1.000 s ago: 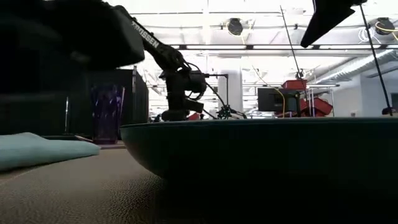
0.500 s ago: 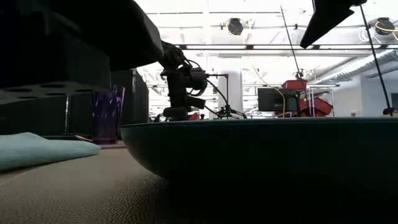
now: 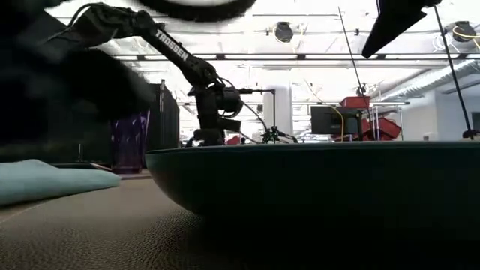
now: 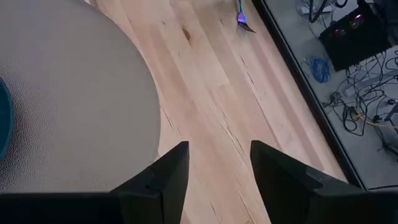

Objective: Set table place
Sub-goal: Put the blue fork on the top of the blue napkin

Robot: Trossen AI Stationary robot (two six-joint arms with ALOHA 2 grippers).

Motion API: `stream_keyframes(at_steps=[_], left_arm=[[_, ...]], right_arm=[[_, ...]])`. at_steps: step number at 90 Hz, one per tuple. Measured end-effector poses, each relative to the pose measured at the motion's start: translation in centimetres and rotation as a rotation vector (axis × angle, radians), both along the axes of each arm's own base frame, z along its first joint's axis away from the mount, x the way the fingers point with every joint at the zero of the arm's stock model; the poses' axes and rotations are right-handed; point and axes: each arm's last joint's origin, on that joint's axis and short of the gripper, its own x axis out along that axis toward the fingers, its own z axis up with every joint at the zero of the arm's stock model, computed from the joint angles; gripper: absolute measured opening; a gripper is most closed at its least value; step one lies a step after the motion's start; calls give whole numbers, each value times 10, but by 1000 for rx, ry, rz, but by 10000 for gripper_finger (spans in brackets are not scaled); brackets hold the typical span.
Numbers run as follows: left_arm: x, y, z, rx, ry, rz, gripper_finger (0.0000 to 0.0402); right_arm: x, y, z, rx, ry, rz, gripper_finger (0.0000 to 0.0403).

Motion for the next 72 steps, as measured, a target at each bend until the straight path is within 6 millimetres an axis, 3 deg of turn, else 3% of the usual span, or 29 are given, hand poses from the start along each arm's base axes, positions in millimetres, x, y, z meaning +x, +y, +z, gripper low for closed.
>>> stream_keyframes(at_steps=[15,50,60,72], left_arm=[[-2,-1,-12,-45,48,1,189],[7,-12,-14,2,105,25,183],[11,-18,-13,15,111,10,146],[16,-23,-8,24,123,-6,58]], right_arm=[[0,0,0,5,-8,-9,157],[1,-2,0,-4,-3,-8,157],[1,-2,0,-5,-1,-6,157],[1,-2,0,-9,4,0,157]])
